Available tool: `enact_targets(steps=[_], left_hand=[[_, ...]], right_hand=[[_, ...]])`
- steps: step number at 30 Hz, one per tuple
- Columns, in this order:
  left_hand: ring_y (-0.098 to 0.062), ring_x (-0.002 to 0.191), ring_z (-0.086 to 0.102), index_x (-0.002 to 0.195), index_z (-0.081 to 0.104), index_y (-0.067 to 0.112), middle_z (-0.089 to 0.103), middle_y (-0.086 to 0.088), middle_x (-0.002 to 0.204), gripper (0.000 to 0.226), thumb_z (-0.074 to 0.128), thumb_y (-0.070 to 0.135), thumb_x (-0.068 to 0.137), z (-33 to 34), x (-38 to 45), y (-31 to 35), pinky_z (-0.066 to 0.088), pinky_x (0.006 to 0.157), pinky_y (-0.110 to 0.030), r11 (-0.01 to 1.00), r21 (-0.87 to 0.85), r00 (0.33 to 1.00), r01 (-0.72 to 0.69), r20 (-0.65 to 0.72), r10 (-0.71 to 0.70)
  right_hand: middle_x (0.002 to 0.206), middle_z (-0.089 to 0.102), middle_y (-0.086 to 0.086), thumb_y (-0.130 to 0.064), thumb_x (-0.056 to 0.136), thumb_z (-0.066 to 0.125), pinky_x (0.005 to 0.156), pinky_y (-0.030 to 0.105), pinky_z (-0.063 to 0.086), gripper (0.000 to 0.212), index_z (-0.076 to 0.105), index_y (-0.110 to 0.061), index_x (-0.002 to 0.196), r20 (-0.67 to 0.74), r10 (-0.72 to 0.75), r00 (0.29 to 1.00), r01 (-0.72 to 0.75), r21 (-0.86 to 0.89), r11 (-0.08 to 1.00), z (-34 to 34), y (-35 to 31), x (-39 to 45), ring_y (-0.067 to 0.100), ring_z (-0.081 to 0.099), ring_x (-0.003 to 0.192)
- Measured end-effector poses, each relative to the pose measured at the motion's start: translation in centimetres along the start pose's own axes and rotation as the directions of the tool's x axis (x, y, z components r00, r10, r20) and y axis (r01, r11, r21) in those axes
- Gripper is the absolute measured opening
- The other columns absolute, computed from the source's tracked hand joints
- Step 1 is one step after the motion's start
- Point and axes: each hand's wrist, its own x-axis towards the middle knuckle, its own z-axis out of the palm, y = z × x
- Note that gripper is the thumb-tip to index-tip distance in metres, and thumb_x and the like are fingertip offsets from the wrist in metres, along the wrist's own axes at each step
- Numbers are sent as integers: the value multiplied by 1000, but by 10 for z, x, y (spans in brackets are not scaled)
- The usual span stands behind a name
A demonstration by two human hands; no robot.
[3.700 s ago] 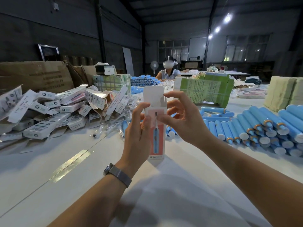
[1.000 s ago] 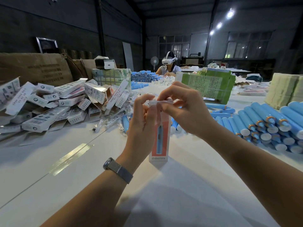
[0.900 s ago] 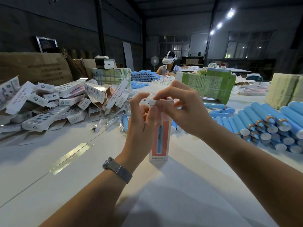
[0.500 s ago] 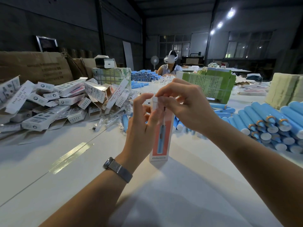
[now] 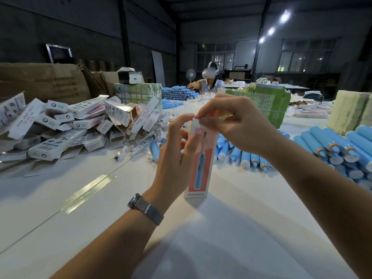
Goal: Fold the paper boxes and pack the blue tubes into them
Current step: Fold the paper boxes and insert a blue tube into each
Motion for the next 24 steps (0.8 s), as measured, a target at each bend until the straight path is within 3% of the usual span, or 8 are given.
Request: enact_targets(steps=[4,10,15,20,24], left_hand=[[-17,80,70,123,36,42,67,8,90,24,42,35,102,0,0,0,60,65,-43,1000,15,1000,0,-4,0],[-24,76,69,117,39,32,65,-9,89,16,44,29,102,-3,1,0,55,61,-52,999,6,998,-39,-39,39],[-23,74,70,115,39,34,65,-6,86,14,44,35,102,-4,1,-2,56,59,-52,1000,25,998,-14,-60,16],[-18,71,69,114,39,34,64,2,84,14,45,31,102,-4,0,-3,58,57,-44,1000,-6,998,-12,-62,12],[-14,73,71,113,38,34,66,4,87,13,43,33,102,-4,1,-4,60,57,-37,1000,-14,999,-12,-45,12]], right_hand=[[85,60,-5,-13,89,70,82,34,53,9,75,-21,91,26,4,1000,-4,11,1000,-2,1,1,14,62,84],[85,62,-14,-13,88,71,78,20,50,13,71,-26,91,-17,-34,999,35,46,998,7,5,-1,7,64,82],[97,68,-5,-8,83,77,76,20,52,30,62,-30,96,4,6,1000,-7,172,985,4,15,-6,0,62,81],[100,70,3,-9,79,80,71,35,59,25,62,-22,91,-74,41,996,-23,234,972,9,21,-11,8,65,74],[98,71,0,-15,76,80,68,26,56,20,63,-24,83,-125,39,991,-3,279,960,14,23,-13,15,68,74]])
